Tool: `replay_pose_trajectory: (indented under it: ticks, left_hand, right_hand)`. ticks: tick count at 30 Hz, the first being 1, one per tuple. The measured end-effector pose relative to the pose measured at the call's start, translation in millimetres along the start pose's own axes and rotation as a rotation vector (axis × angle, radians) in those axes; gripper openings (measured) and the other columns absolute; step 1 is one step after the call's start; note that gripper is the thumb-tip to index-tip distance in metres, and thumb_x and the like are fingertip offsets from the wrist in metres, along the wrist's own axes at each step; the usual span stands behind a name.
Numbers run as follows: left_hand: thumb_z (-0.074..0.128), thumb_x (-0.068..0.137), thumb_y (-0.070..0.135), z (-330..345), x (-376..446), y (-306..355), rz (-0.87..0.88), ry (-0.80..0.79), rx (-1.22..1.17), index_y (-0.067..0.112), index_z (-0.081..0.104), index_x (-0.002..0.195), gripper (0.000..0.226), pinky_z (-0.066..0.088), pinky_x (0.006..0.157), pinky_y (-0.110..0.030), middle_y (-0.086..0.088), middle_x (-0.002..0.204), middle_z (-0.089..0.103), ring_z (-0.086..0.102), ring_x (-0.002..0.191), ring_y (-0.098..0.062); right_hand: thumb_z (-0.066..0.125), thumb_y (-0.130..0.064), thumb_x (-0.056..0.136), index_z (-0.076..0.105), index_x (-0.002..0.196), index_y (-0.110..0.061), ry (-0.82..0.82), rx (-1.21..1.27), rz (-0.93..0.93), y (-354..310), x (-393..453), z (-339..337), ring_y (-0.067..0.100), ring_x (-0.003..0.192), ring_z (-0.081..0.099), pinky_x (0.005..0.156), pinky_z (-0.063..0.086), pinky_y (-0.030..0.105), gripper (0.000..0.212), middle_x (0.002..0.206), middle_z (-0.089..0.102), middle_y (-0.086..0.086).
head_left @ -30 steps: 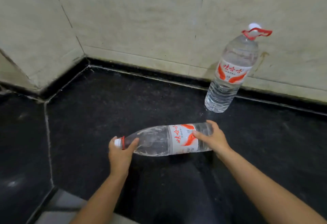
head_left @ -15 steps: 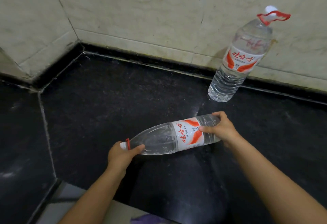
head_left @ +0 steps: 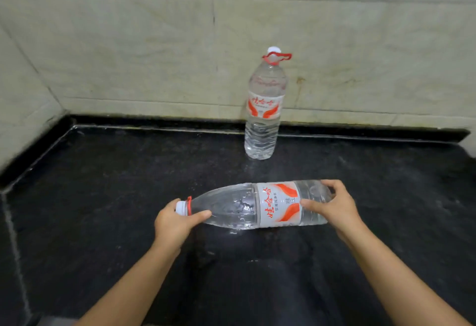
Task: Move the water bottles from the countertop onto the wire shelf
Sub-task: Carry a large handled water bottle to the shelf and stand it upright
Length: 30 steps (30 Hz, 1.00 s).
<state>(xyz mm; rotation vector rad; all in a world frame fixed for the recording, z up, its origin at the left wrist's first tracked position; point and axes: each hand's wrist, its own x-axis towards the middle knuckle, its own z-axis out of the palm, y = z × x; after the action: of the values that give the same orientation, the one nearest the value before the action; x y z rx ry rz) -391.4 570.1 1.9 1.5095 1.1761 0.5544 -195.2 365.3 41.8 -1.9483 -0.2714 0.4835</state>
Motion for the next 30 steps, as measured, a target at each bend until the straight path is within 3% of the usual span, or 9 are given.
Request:
replay_pose_trajectory:
  ticks: [4,8,12,15,17,21,23,26,30]
  left_hand:
    - [0.085,0.058,0.009,59.0,-32.6,40.1,0.168,-0.081,-0.024,-0.003,0.06,0.078,0.034,0.04,0.066,-0.032,-0.006,0.071,0.058,0.051,0.068,-0.018]
    - [0.084,0.057,0.005,124.7,-87.7,81.4,0.319,-0.174,-0.063,0.01,0.06,0.069,0.027,0.043,0.063,-0.029,0.001,0.066,0.057,0.05,0.065,-0.014]
    - [0.089,0.049,0.015,194.2,-155.7,108.4,0.411,-0.248,-0.052,0.002,0.065,0.101,0.058,0.05,0.085,-0.042,-0.015,0.093,0.068,0.063,0.086,-0.028]
    - [0.085,0.057,0.009,245.9,-215.7,124.2,0.48,-0.311,-0.078,0.0,0.062,0.105,0.054,0.046,0.077,-0.033,-0.005,0.084,0.062,0.057,0.08,-0.02]
    - [0.084,0.058,0.007,276.9,-257.3,135.8,0.519,-0.361,-0.11,0.004,0.062,0.105,0.051,0.045,0.076,-0.029,-0.002,0.082,0.062,0.054,0.077,-0.014]
    - [0.081,0.061,0.0,337.9,-325.0,161.6,0.594,-0.465,-0.181,0.016,0.062,0.079,0.03,0.046,0.067,-0.022,0.002,0.07,0.061,0.052,0.064,-0.008]
    - [0.08,0.062,-0.001,368.4,-347.0,176.9,0.629,-0.506,-0.228,0.015,0.063,0.084,0.032,0.047,0.063,-0.013,0.0,0.073,0.062,0.051,0.064,-0.004]
    - [0.081,0.062,0.002,415.8,-370.8,205.4,0.685,-0.548,-0.257,0.009,0.064,0.085,0.03,0.043,0.062,-0.015,0.001,0.071,0.058,0.047,0.059,0.003]
    - [0.082,0.061,0.005,483.9,-393.7,249.0,0.741,-0.615,-0.295,-0.001,0.059,0.085,0.033,0.04,0.069,-0.027,-0.003,0.073,0.054,0.046,0.072,-0.012]
  right_hand:
    - [0.081,-0.005,0.065,0.049,0.105,-0.02,0.185,0.095,-0.068,8.9,-25.3,-87.3,0.01,0.081,0.052,0.061,0.043,0.022,0.053,0.09,0.052,-0.007]
    - [0.079,-0.004,0.067,0.052,0.108,-0.019,0.341,0.187,-0.113,31.2,-60.1,-183.2,0.017,0.083,0.055,0.064,0.048,0.028,0.051,0.089,0.056,-0.001]
    - [0.079,-0.003,0.064,0.054,0.117,-0.01,0.483,0.256,-0.125,68.7,-99.8,-278.5,0.024,0.084,0.057,0.077,0.053,0.037,0.059,0.097,0.059,0.013]
    - [0.078,0.0,0.066,0.056,0.113,-0.011,0.574,0.321,-0.164,96.5,-133.7,-349.8,0.019,0.072,0.057,0.061,0.053,0.02,0.053,0.086,0.06,0.01]
    - [0.076,0.001,0.067,0.055,0.113,-0.014,0.639,0.348,-0.189,111.9,-153.4,-394.2,0.018,0.071,0.056,0.061,0.051,0.022,0.052,0.082,0.059,0.007]
    - [0.074,0.003,0.069,0.055,0.117,-0.013,0.756,0.374,-0.26,133.0,-180.4,-475.3,0.012,0.069,0.057,0.052,0.051,0.011,0.054,0.079,0.059,-0.002]
    - [0.072,0.007,0.07,0.054,0.114,-0.015,0.812,0.377,-0.304,139.7,-184.1,-511.6,0.006,0.065,0.056,0.049,0.046,0.003,0.052,0.077,0.057,-0.004]
    - [0.07,0.009,0.071,0.052,0.109,-0.018,0.867,0.375,-0.362,146.1,-177.6,-563.9,-0.008,0.054,0.059,0.05,0.043,0.0,0.05,0.079,0.057,-0.002]
    - [0.069,0.008,0.072,0.053,0.111,-0.018,0.941,0.387,-0.403,153.4,-152.3,-632.6,-0.012,0.042,0.05,0.045,0.039,0.0,0.05,0.068,0.049,-0.005]
